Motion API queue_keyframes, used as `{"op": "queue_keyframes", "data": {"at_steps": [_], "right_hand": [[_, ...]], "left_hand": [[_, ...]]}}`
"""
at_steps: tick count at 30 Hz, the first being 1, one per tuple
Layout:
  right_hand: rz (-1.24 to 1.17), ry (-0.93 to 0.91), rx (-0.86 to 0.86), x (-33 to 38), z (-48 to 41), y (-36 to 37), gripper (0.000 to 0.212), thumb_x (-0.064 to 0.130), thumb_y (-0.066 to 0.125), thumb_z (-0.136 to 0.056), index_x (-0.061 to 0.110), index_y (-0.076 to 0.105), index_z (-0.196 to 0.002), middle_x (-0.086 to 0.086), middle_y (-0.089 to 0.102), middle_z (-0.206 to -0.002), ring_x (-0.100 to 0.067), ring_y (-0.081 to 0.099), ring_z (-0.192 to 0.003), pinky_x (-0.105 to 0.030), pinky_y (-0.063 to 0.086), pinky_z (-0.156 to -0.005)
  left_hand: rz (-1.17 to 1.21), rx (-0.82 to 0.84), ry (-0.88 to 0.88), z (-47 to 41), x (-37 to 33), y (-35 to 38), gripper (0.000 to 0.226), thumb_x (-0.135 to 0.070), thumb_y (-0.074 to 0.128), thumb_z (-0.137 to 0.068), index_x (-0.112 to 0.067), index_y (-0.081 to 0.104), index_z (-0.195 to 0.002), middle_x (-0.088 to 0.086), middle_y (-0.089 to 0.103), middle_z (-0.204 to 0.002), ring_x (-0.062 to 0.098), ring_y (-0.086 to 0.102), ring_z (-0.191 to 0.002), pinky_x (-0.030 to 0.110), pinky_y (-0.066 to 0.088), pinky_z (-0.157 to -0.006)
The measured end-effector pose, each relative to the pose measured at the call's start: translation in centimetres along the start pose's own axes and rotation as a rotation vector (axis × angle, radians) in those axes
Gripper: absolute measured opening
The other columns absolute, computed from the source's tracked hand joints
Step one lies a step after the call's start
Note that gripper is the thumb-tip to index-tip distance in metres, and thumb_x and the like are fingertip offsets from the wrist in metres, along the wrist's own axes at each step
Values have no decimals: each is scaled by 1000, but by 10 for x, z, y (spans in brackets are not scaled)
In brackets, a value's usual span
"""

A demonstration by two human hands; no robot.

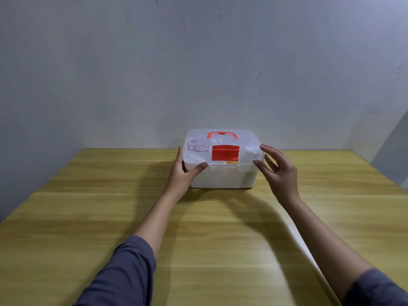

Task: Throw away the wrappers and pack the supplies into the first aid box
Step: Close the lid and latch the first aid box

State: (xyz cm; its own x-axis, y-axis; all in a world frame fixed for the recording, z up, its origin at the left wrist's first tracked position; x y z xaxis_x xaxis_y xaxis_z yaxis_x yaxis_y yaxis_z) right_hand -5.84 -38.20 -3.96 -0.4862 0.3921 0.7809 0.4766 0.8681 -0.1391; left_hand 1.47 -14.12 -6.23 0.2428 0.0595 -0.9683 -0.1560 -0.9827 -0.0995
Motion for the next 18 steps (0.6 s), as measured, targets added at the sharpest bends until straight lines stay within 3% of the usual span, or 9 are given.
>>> {"op": "queue_keyframes", "data": {"at_steps": [2, 10, 14, 18], "right_hand": [[-19, 5, 3, -1, 1, -1, 35, 9, 71, -78, 24, 64, -109, -1, 62, -114, -14, 59, -114, -17, 48, -93], [-46, 30, -31, -2, 6, 3, 35, 9, 70, -79, 31, 63, -106, -3, 62, -117, -14, 58, -115, -19, 49, -90], [-4, 27, -38, 1, 6, 3, 33, 9, 70, -79, 21, 63, -109, -2, 62, -116, -13, 58, -113, -19, 50, -91], [25, 35, -44, 3, 4, 3, 28, 12, 69, -80, 14, 65, -108, -4, 63, -115, -15, 59, -112, -21, 50, -91]], "left_hand": [[4, -20, 4, -1, 6, 2, 125, -75, 79, -58, -26, 24, -158, 1, 36, -162, 18, 32, -151, 48, 31, -122], [19, -20, 32, 1, 9, 5, 110, -63, 73, -71, -25, 19, -159, -1, 36, -162, 15, 33, -150, 44, 30, -123], [66, -23, 14, -5, 13, 4, 110, -78, 68, -70, -27, 25, -157, -2, 35, -162, 16, 31, -151, 47, 27, -123], [99, -31, 26, -4, 13, 6, 109, -78, 67, -70, -25, 27, -156, -1, 41, -159, 17, 36, -148, 47, 29, -122]]}}
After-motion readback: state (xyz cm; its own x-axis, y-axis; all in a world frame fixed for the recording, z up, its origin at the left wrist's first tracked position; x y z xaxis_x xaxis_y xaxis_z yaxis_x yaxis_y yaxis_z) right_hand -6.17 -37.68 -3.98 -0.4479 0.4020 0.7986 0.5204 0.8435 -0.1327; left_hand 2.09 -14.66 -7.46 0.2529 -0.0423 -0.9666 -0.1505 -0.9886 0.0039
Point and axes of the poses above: each hand's wrist, its own z-axis away from the middle knuckle, its own y-axis out of the palm, x = y × z, the point moved 1 cm from there along -z, towards the middle knuckle
